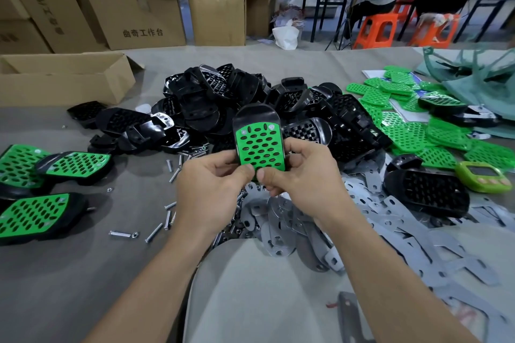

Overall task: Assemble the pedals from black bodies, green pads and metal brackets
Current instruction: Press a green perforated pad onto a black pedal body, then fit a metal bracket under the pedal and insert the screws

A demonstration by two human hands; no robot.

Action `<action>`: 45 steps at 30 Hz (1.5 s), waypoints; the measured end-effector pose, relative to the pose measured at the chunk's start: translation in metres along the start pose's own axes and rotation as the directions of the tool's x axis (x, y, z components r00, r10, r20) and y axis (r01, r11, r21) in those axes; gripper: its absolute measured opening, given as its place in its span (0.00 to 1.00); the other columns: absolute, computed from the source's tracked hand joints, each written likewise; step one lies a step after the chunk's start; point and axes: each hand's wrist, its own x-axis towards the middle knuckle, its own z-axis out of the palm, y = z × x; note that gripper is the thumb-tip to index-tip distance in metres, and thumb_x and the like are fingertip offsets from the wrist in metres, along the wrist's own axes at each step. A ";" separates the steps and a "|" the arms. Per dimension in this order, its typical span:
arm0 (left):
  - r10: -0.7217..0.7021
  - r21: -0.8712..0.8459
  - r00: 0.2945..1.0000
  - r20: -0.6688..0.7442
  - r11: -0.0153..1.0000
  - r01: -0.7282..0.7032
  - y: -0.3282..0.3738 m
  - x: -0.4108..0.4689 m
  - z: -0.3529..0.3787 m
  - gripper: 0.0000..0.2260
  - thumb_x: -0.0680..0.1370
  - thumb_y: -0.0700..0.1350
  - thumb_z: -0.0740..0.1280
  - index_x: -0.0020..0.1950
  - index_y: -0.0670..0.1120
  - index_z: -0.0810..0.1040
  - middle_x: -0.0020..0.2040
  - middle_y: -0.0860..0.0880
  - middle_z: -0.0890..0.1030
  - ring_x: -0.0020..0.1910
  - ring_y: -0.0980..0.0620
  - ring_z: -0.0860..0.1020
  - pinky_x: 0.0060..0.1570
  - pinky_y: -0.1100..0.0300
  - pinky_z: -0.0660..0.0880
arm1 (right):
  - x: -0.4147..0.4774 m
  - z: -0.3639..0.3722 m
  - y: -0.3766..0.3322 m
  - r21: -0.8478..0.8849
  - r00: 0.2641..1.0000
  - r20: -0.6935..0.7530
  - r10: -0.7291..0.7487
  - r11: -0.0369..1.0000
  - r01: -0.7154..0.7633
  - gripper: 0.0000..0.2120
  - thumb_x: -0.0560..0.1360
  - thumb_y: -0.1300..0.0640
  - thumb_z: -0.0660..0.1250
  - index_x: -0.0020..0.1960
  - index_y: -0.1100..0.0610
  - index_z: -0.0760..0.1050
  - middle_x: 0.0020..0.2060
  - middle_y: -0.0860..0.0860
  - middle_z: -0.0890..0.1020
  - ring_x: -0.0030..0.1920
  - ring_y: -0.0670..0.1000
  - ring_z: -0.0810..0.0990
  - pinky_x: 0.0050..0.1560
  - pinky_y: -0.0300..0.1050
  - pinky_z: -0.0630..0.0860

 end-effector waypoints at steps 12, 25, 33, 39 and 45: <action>0.012 -0.073 0.982 -0.189 0.997 -0.026 0.000 0.007 -0.013 0.07 0.78 0.46 0.73 0.42 0.56 0.88 0.33 0.52 0.84 0.29 0.56 0.79 0.33 0.61 0.77 | -0.004 -0.006 -0.006 -0.069 0.991 0.130 0.033 0.997 -0.024 0.09 0.68 0.63 0.75 0.45 0.52 0.83 0.38 0.53 0.87 0.30 0.53 0.81 0.34 0.49 0.80; 0.138 -0.038 0.987 0.086 0.990 -0.135 0.021 -0.038 -0.062 0.17 0.66 0.37 0.81 0.48 0.58 0.89 0.41 0.52 0.88 0.38 0.56 0.85 0.40 0.64 0.79 | -0.090 -0.012 -0.043 -0.666 0.906 -0.010 -0.422 0.679 0.309 0.12 0.66 0.62 0.76 0.42 0.49 0.76 0.29 0.42 0.76 0.31 0.45 0.73 0.30 0.33 0.67; 0.086 0.628 0.924 0.372 0.710 -0.319 0.015 -0.078 -0.088 0.22 0.68 0.36 0.78 0.50 0.64 0.87 0.40 0.81 0.77 0.45 0.74 0.79 0.42 0.84 0.66 | -0.151 0.007 0.001 -0.785 0.809 0.380 -0.449 0.307 0.539 0.20 0.57 0.71 0.72 0.45 0.58 0.73 0.38 0.50 0.73 0.31 0.54 0.68 0.25 0.49 0.68; -0.146 0.375 0.892 0.427 0.927 -0.027 0.017 -0.097 -0.090 0.23 0.64 0.62 0.77 0.58 0.73 0.80 0.52 0.69 0.84 0.52 0.64 0.84 0.59 0.52 0.80 | -0.162 0.007 -0.008 -0.782 0.844 0.439 -0.309 0.332 0.528 0.20 0.58 0.71 0.72 0.45 0.57 0.72 0.41 0.51 0.72 0.32 0.53 0.62 0.27 0.48 0.65; -0.087 0.589 0.915 0.394 0.788 -0.179 0.012 -0.111 -0.080 0.36 0.55 0.72 0.69 0.64 0.77 0.70 0.57 0.75 0.74 0.52 0.70 0.76 0.52 0.53 0.77 | -0.177 -0.005 -0.014 -0.791 0.888 0.404 -0.220 0.403 0.460 0.18 0.67 0.69 0.70 0.52 0.52 0.81 0.46 0.46 0.80 0.35 0.50 0.78 0.35 0.45 0.77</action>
